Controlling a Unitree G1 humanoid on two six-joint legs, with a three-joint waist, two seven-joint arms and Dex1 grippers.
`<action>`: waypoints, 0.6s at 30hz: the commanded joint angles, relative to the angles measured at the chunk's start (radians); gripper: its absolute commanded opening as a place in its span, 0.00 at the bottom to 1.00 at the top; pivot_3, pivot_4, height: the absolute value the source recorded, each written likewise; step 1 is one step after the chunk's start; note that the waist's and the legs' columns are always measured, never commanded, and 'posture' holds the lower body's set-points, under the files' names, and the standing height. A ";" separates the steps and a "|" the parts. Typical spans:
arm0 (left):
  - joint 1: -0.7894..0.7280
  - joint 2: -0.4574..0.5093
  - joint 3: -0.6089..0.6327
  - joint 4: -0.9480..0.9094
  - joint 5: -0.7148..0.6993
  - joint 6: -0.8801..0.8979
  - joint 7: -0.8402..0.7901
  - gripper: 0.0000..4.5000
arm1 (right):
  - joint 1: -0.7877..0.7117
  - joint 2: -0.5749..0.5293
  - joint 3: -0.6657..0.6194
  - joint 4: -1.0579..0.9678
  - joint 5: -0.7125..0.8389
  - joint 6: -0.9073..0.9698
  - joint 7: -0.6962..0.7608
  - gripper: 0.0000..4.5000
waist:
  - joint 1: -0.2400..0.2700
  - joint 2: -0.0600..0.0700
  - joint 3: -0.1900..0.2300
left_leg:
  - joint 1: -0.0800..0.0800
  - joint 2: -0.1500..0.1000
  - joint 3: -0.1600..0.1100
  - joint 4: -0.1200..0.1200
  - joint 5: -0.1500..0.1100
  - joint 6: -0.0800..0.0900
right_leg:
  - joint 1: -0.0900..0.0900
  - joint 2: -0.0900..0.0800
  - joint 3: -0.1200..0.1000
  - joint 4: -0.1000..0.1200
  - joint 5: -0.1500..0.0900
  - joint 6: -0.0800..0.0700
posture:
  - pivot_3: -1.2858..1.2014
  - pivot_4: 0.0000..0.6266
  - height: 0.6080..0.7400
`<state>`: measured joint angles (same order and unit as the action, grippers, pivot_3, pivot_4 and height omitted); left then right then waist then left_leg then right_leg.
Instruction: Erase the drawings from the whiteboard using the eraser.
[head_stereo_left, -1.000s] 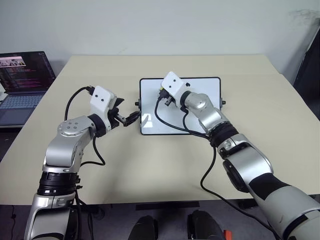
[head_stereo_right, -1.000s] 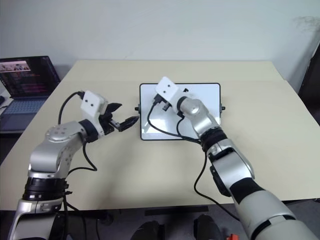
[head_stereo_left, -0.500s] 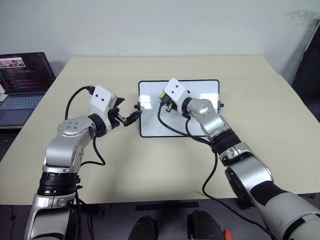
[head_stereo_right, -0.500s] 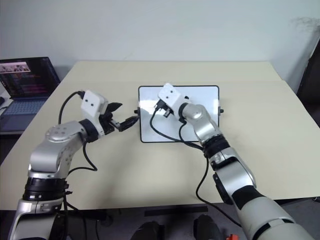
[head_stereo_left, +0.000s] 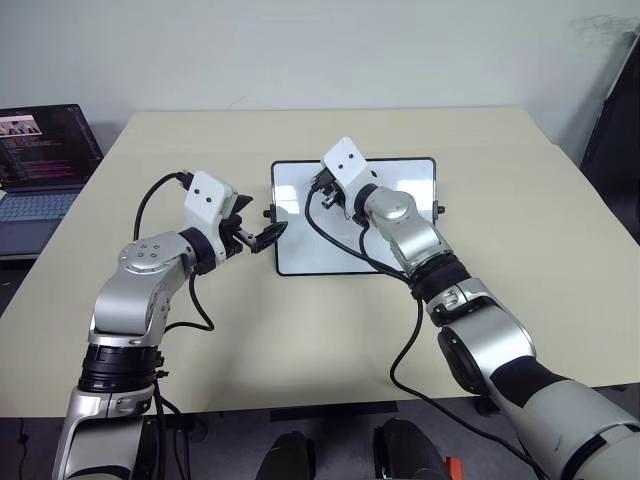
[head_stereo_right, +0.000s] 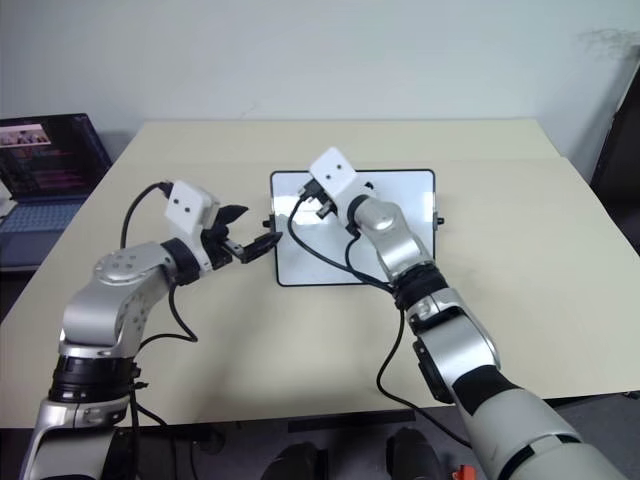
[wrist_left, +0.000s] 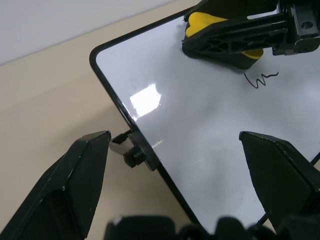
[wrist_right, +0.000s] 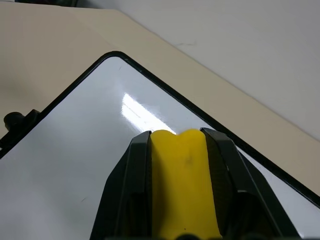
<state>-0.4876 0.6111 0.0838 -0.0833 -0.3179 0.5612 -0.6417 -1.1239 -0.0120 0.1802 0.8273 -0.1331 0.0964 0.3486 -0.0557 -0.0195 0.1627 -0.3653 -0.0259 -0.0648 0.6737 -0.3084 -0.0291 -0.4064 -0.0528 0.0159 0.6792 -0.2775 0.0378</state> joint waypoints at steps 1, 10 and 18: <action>0.006 -0.001 0.030 -0.054 -0.017 -0.002 0.007 1.00 | 0.030 0.005 -0.040 -0.112 0.065 0.009 0.043 0.25 | -0.001 0.000 0.000 | 0.000 0.000 0.000 0.000 0.000 0.000 | 0.000 0.000 0.000 0.000 0.000 0.000 | 0.52 0.24 1.00; 0.077 0.017 0.042 -0.106 -0.058 -0.021 -0.053 1.00 | 0.305 -0.142 -0.060 -0.758 0.316 0.347 0.322 0.25 | 0.005 0.000 0.001 | -0.006 0.001 -0.001 -0.004 0.000 -0.001 | -0.005 0.000 -0.001 -0.004 0.000 0.000 | 0.52 0.24 1.00; 0.149 0.039 0.035 -0.158 -0.082 -0.019 -0.117 1.00 | 0.629 -0.360 -0.018 -1.129 0.345 0.415 0.410 0.25 | 0.017 0.000 0.001 | -0.010 0.001 0.000 -0.006 0.000 0.000 | -0.009 0.000 -0.001 -0.006 0.000 0.001 | 0.52 0.24 1.00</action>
<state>-0.3344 0.6335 0.1107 -0.1961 -0.3865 0.5595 -0.7446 -0.4884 -0.3657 0.1620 -0.2265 0.2016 0.5239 0.7509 -0.0385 -0.0196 0.1632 -0.3756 -0.0251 -0.0644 0.6677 -0.3085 -0.0289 -0.4156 -0.0533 0.0154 0.6729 -0.2778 0.0383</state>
